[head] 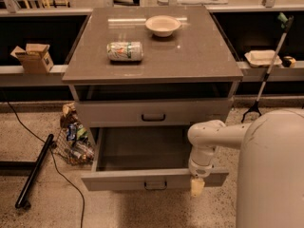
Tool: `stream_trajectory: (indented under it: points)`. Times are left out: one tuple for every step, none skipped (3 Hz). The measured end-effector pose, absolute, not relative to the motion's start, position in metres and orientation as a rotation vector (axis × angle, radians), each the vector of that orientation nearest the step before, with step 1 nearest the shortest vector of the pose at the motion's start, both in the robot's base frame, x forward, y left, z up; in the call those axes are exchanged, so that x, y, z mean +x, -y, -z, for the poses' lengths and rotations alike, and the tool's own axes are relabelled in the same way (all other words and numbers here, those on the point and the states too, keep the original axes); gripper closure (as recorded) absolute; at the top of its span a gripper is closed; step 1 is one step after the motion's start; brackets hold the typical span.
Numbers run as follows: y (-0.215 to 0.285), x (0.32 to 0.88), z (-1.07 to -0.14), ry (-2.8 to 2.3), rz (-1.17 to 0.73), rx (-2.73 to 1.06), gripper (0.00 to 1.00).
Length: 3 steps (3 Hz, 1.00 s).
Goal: Open middle drawer
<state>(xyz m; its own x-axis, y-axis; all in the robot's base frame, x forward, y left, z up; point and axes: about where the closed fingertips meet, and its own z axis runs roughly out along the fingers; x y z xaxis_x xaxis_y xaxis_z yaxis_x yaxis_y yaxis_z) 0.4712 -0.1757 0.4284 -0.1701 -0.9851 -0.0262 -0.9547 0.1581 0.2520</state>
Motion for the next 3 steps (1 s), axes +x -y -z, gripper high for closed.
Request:
stream_trajectory:
  points:
    - [0.1782, 0.4654, -0.4310, 2.283, 0.323, 1.931, 0.64]
    - [0.1785, 0.4640, -0.4333, 2.281, 0.333, 1.949, 0.63]
    - [0.1803, 0.4630, -0.4367, 2.291, 0.333, 1.951, 0.40]
